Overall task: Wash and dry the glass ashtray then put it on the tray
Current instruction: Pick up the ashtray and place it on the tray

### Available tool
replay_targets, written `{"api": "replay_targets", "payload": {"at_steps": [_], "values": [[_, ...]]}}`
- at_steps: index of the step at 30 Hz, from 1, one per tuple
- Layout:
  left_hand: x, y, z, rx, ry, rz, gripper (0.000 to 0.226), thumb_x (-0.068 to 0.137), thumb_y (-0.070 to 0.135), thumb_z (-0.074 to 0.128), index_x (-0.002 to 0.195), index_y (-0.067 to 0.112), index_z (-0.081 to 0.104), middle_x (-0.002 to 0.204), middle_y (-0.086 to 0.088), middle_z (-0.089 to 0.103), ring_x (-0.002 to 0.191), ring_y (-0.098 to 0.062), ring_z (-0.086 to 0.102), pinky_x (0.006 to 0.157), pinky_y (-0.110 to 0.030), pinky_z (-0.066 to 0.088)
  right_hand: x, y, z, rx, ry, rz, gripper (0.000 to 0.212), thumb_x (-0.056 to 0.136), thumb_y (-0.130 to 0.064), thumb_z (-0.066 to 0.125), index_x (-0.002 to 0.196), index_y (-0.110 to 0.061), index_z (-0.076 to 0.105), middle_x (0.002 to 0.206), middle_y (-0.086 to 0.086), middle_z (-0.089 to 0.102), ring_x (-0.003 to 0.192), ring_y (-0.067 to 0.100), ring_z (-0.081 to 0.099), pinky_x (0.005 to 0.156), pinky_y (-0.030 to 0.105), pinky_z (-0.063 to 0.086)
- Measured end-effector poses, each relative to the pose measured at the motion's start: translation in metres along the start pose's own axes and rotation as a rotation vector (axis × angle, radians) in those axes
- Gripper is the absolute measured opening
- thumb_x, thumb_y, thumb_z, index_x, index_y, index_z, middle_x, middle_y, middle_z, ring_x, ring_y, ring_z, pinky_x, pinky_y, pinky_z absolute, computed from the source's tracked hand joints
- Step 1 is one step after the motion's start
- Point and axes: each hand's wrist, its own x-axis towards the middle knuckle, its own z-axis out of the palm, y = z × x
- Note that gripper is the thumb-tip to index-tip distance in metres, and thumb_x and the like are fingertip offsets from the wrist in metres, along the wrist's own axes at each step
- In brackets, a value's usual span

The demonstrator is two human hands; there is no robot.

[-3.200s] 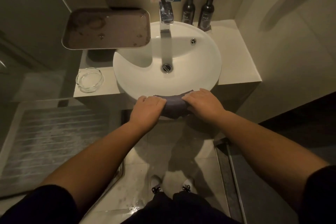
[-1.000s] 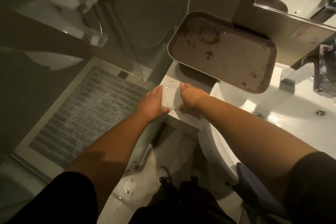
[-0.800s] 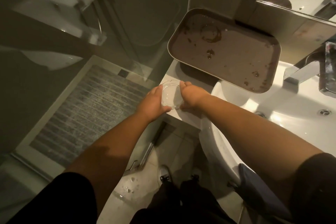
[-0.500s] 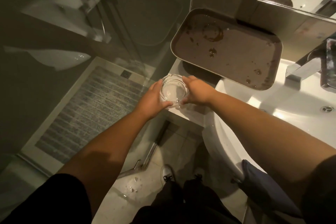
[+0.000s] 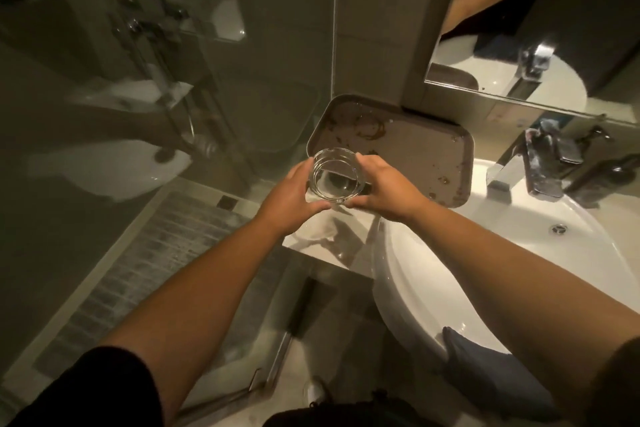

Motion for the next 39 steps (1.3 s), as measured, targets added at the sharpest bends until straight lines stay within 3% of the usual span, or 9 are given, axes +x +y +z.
{"api": "replay_targets", "payload": {"at_steps": [10, 17, 23, 39], "values": [[0.079, 0.029, 0.010, 0.022, -0.076, 0.069, 0.096, 0.072, 0.039, 0.080, 0.149, 0.018, 0.027, 0.151, -0.004, 0.036, 0.134, -0.019, 0.039, 0.101, -0.022, 0.029, 0.028, 0.044, -0.044, -0.024, 0.047, 0.091, 0.099, 0.073, -0.033, 0.084, 0.150, -0.007, 0.027, 0.152, 0.014, 0.035, 0.137, 0.026, 0.037, 0.107, 0.023, 0.025], [0.141, 0.031, 0.033, 0.081, -0.085, 0.019, 0.096, 0.073, 0.046, 0.078, 0.149, 0.023, 0.024, 0.152, -0.001, 0.035, 0.133, -0.019, 0.041, 0.101, -0.027, 0.033, 0.075, 0.089, -0.063, -0.028, 0.050, 0.069, 0.093, 0.072, -0.031, 0.085, 0.147, -0.008, 0.035, 0.146, 0.016, 0.042, 0.133, 0.029, 0.042, 0.101, 0.022, 0.028], [0.185, 0.022, 0.043, 0.115, -0.098, 0.025, 0.094, 0.071, 0.047, 0.079, 0.146, 0.021, 0.031, 0.147, -0.006, 0.042, 0.130, -0.022, 0.045, 0.100, -0.029, 0.035, 0.118, 0.112, -0.069, -0.054, -0.016, 0.073, 0.095, 0.072, -0.034, 0.084, 0.148, -0.009, 0.034, 0.148, 0.015, 0.041, 0.135, 0.027, 0.040, 0.111, 0.033, 0.032], [0.227, -0.001, 0.046, 0.190, -0.208, 0.013, 0.098, 0.074, 0.045, 0.077, 0.149, 0.010, 0.025, 0.153, -0.011, 0.033, 0.138, -0.023, 0.035, 0.110, -0.031, 0.029, 0.156, 0.126, -0.057, -0.058, -0.054, 0.122, 0.090, 0.071, -0.032, 0.085, 0.145, -0.008, 0.038, 0.142, 0.018, 0.045, 0.129, 0.030, 0.046, 0.106, 0.033, 0.036]]}}
